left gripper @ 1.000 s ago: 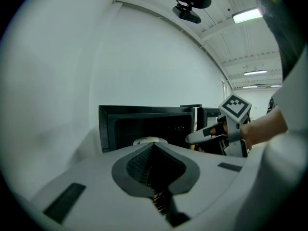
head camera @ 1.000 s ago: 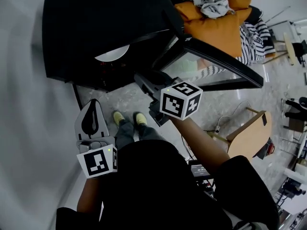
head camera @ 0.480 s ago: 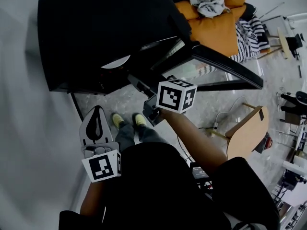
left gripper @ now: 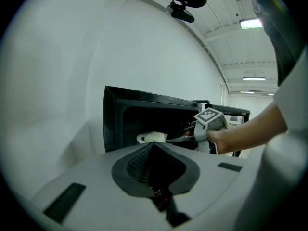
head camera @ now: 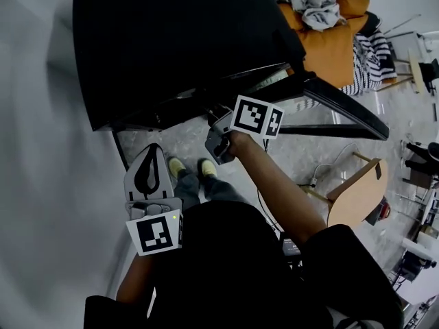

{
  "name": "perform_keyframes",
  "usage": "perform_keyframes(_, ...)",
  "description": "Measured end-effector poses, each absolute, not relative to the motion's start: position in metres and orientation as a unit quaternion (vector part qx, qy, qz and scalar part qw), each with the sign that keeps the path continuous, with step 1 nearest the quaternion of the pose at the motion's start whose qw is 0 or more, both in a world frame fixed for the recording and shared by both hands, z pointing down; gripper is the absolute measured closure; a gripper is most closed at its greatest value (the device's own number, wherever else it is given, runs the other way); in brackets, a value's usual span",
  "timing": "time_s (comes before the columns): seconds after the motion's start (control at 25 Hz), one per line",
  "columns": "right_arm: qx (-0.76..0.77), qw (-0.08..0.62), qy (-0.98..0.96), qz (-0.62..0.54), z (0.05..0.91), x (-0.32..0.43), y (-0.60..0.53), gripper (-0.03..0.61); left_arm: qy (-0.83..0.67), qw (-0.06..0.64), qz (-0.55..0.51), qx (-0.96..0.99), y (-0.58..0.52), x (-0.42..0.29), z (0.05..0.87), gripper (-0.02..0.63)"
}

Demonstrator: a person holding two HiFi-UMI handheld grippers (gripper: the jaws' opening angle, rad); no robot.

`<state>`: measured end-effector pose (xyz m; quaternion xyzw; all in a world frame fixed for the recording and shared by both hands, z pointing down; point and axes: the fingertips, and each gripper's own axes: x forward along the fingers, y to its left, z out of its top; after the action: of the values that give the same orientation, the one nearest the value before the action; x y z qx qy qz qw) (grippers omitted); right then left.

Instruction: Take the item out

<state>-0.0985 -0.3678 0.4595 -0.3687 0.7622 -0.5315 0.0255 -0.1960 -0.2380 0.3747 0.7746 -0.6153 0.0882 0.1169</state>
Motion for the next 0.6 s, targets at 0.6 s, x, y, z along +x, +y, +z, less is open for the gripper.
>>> perform_keyframes(0.6,-0.329,0.093,0.740,-0.580,0.466,-0.110,-0.386,0.500,-0.625,0.123,0.104,0.764,-0.236,-0.211,0.385,0.604)
